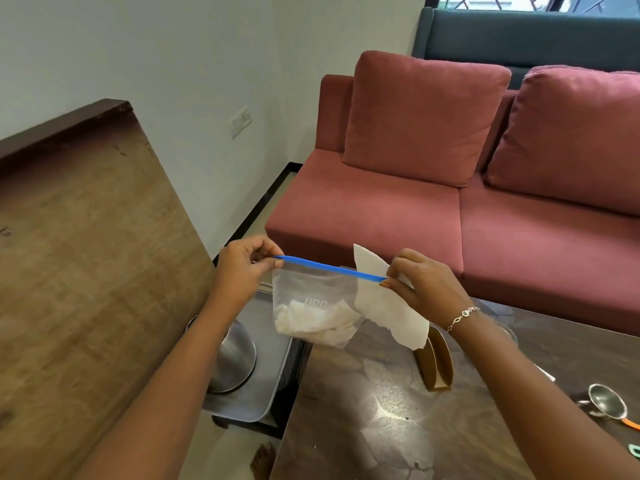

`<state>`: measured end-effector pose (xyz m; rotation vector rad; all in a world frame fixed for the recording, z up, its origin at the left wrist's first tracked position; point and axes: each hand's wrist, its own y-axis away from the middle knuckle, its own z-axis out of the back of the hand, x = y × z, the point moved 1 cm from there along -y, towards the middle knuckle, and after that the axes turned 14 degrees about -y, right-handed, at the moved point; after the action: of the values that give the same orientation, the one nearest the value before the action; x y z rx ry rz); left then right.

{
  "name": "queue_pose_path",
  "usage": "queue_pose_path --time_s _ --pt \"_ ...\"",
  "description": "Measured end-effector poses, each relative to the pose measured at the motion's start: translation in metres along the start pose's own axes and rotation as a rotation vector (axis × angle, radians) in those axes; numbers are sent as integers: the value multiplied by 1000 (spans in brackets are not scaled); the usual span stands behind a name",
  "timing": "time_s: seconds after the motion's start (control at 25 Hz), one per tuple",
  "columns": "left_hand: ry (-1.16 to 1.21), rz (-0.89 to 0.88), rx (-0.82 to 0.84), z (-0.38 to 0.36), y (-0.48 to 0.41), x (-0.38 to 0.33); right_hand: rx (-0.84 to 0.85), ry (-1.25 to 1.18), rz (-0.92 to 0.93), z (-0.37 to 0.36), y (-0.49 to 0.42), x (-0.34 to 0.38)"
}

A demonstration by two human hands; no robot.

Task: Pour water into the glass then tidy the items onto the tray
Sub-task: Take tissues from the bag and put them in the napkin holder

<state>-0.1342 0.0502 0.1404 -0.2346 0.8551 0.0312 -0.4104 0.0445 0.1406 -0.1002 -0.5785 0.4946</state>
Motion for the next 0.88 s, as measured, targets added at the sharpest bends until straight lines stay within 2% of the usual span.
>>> queue_pose_path --time_s 0.44,0.88 --pt "-122 180 33 37 -52 81 99 93 10 -83 -80 31" --pt "-173 356 126 47 -100 201 291 189 -13 -186 -159 49"
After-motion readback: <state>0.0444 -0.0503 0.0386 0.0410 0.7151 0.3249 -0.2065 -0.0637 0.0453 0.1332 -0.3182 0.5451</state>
